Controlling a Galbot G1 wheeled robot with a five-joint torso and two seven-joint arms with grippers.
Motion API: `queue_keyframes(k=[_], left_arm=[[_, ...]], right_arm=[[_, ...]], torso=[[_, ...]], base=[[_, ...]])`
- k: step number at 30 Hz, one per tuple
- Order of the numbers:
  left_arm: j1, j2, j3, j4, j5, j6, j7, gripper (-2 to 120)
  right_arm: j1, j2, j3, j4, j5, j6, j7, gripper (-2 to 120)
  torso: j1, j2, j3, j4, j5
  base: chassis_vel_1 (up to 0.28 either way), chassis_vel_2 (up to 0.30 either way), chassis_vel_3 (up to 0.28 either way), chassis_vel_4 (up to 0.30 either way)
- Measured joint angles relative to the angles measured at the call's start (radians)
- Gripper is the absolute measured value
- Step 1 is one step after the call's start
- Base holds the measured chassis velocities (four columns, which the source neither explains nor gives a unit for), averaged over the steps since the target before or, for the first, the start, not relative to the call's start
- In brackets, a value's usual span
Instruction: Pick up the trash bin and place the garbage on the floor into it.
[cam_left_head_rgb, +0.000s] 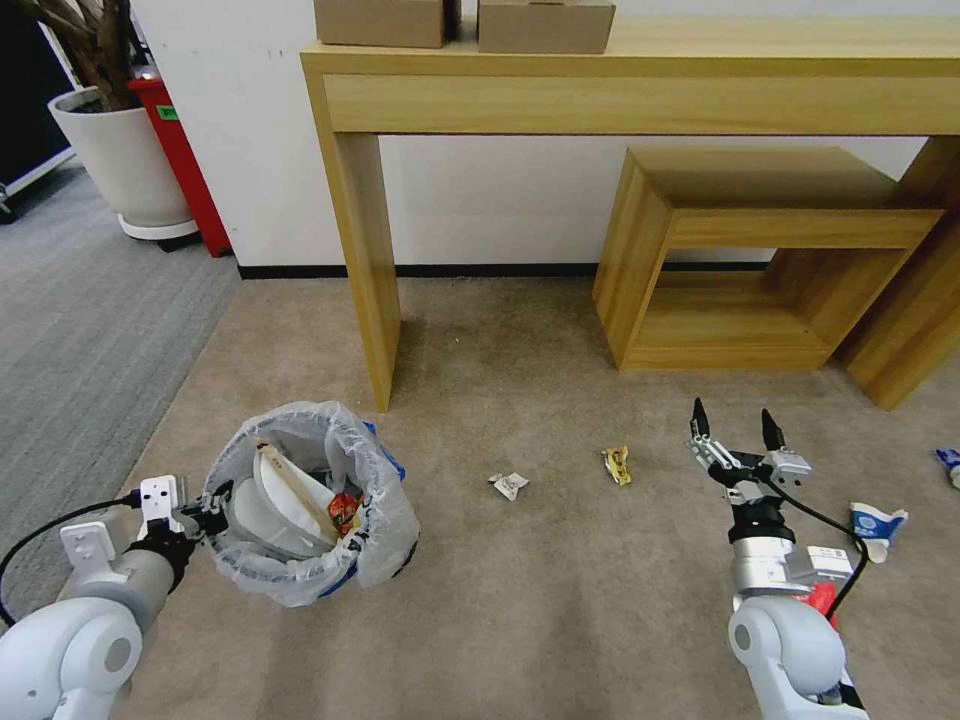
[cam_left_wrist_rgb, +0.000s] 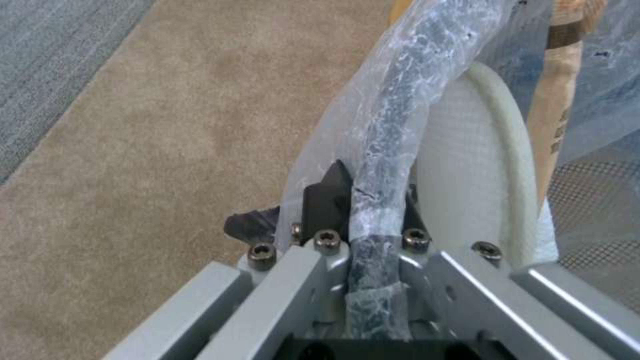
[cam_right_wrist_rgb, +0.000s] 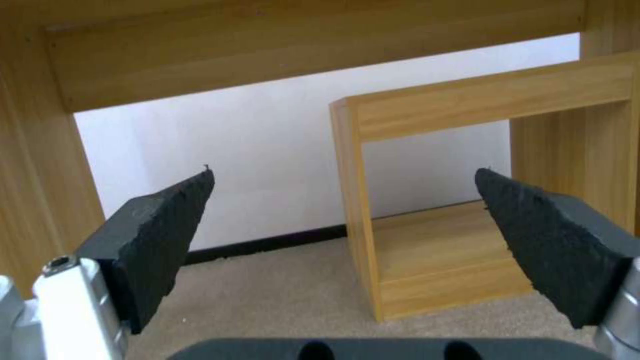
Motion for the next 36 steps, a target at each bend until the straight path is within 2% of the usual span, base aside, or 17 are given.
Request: queue_keyframes(k=[10, 26, 36], left_arm=[[-0.005, 0.003, -0.001, 0.012, -0.001, -0.003, -0.001, 0], [-0.017, 0.008, 0.000, 0.030, -0.003, -0.006, -0.001, 0], [-0.028, 0.008, 0.002, 0.043, -0.003, -0.006, -0.001, 0]], right_arm=[[0.001, 0.000, -0.005, -0.003, -0.006, -0.005, -0.003, 99], [0.015, 0.000, -0.016, -0.021, -0.004, -0.008, -0.010, 100], [0.034, 0.000, -0.032, -0.039, -0.001, -0.007, -0.017, 100]], torso=[[0.000, 0.000, 0.000, 0.0000, 0.0000], [0.000, 0.000, 0.000, 0.0000, -0.0001], [0.000, 0.000, 0.000, 0.0000, 0.0000]], base=[[-0.005, 0.005, 0.005, -0.005], [-0.132, 0.141, 0.127, -0.128], [-0.024, 0.026, 0.022, -0.023]])
